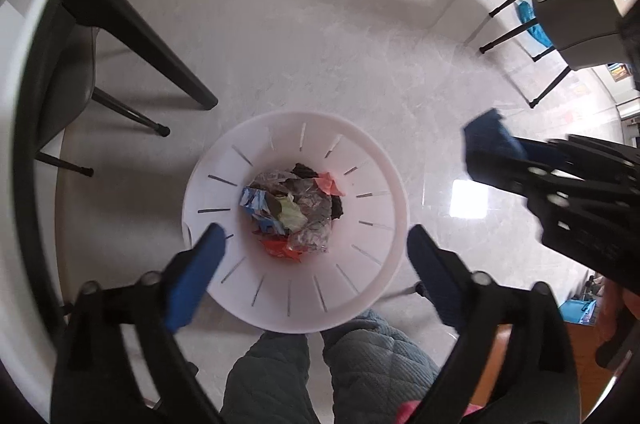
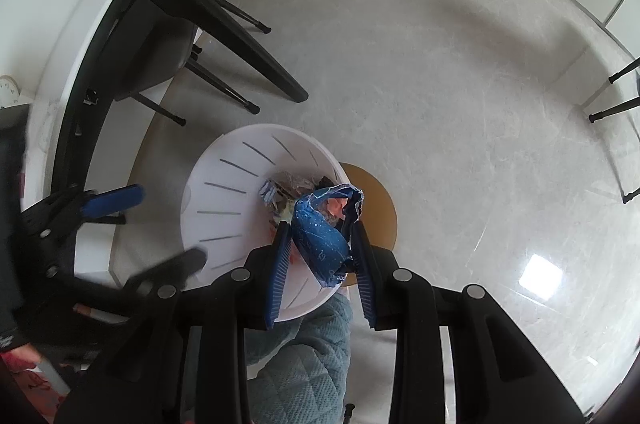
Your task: Collect trash
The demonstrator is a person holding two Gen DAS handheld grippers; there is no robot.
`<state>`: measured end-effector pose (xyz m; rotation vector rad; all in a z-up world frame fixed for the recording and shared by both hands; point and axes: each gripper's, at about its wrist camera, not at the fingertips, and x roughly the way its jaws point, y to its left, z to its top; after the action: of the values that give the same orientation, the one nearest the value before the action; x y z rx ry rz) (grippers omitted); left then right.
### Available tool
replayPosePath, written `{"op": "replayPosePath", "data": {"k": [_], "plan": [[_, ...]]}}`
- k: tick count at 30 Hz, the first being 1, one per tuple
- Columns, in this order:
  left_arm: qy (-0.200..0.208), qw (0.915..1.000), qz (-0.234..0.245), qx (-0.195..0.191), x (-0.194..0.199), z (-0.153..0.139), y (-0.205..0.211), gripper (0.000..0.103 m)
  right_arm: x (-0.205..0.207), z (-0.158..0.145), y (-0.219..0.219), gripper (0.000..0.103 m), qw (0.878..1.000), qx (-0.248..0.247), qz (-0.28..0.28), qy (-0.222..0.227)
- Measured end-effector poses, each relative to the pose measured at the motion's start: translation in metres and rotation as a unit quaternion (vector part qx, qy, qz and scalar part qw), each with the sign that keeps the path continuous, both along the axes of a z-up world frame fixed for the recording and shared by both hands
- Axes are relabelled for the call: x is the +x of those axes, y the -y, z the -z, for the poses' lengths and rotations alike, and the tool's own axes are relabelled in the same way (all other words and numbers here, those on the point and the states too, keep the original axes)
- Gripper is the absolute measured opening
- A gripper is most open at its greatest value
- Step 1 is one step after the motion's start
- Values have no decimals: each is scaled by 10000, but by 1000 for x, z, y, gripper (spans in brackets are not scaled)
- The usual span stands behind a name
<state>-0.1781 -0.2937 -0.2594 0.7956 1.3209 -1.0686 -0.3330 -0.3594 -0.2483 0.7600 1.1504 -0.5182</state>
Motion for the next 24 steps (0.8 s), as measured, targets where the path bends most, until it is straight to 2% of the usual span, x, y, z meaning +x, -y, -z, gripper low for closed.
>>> {"op": "replayPosePath", "data": {"k": [10, 14, 18, 22, 23, 24], "plan": [[-30, 9982, 149, -572, -6, -55, -12, 91, 2, -2, 0, 32, 10000, 20, 25, 64], [91, 9965, 167, -814, -4, -82, -22, 92, 10, 11, -5, 33, 9998, 77, -191, -59], [325, 9950, 42, -940, 1, -101, -38, 95, 31, 45, -16, 33, 9975, 376, -558, -210], [454, 9950, -215, -863, 14, -106, -59, 95, 54, 81, -36, 33, 9924, 602, -984, -418], [469, 9950, -272, -844, 16, -107, -63, 95, 61, 94, -42, 38, 9904, 690, -1087, -506], [489, 9949, -365, -808, 20, -107, -68, 95, 66, 102, -46, 50, 9891, 730, -1139, -583]]}}
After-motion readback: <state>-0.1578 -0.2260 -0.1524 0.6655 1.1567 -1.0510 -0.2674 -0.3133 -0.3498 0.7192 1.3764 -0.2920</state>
